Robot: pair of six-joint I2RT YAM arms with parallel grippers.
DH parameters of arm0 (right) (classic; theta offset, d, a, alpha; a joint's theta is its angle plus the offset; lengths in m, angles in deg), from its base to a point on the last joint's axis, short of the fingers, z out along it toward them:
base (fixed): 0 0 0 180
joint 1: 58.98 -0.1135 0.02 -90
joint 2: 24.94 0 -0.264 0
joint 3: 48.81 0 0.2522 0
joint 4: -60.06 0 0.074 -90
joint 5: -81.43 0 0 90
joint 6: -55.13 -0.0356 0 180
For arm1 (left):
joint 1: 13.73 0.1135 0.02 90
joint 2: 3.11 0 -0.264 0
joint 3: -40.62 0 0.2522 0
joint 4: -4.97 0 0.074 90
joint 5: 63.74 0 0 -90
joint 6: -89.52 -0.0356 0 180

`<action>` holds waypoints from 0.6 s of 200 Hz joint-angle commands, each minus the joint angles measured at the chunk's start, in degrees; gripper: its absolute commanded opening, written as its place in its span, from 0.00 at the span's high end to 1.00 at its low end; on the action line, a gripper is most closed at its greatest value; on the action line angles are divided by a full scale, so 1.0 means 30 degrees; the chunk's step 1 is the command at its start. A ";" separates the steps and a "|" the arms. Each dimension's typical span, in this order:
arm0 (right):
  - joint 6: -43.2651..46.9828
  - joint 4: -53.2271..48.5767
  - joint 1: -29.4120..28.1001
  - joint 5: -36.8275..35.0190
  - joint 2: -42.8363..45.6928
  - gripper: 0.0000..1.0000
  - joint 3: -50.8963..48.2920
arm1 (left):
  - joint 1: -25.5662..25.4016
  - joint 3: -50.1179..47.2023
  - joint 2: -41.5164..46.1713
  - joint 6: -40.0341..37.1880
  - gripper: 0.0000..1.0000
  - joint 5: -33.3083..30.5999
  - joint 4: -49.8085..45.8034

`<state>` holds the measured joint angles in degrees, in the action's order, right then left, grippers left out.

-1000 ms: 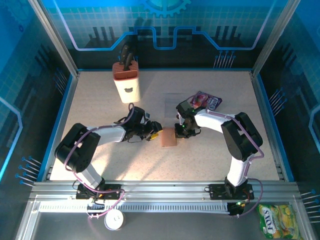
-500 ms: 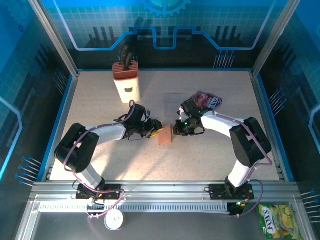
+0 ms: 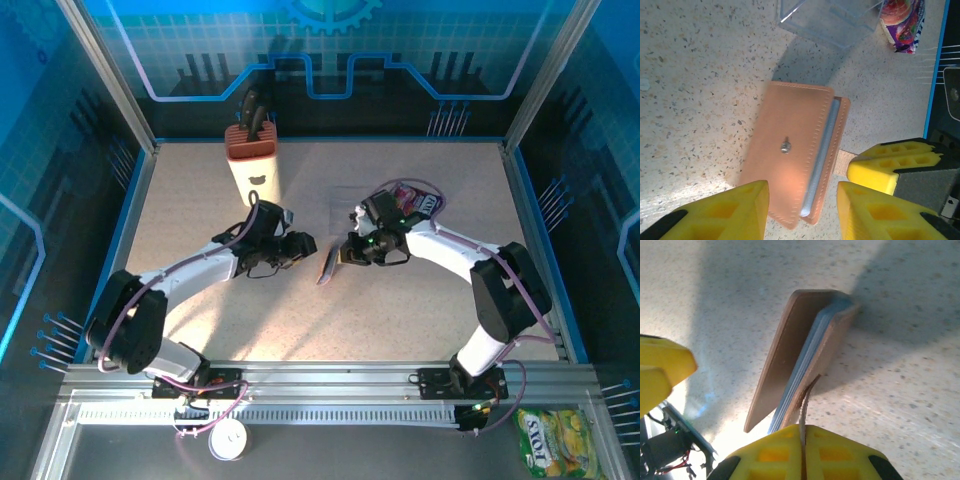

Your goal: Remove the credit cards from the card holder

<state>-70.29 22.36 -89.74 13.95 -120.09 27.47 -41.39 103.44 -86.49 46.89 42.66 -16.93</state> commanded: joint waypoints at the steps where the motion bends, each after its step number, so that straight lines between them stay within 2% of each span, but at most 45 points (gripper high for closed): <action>1: 0.1062 -0.0986 -0.0895 0.0968 -0.0624 0.92 0.1686 | 0.0119 0.0357 0.0717 -0.0873 0.59 -0.0776 -0.1131; 41: 0.2109 -0.3217 -0.1874 -0.0774 -0.1123 0.91 0.3338 | 0.0345 -0.0112 0.0779 -0.0718 0.59 -0.0491 -0.0854; 79: 0.1965 -0.3997 -0.1247 -0.1966 -0.0534 0.92 0.2765 | 0.0454 -0.0201 0.0392 -0.0790 0.60 -0.0282 -0.0723; 120: 0.1984 -0.4367 -0.0190 -0.2666 -0.0128 0.91 0.1587 | 0.0541 -0.0810 0.0059 -0.0703 0.65 -0.0789 -0.0487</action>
<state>-65.20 12.33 -92.37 8.27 -122.35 34.60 -40.43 102.90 -85.46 45.84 41.37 -18.38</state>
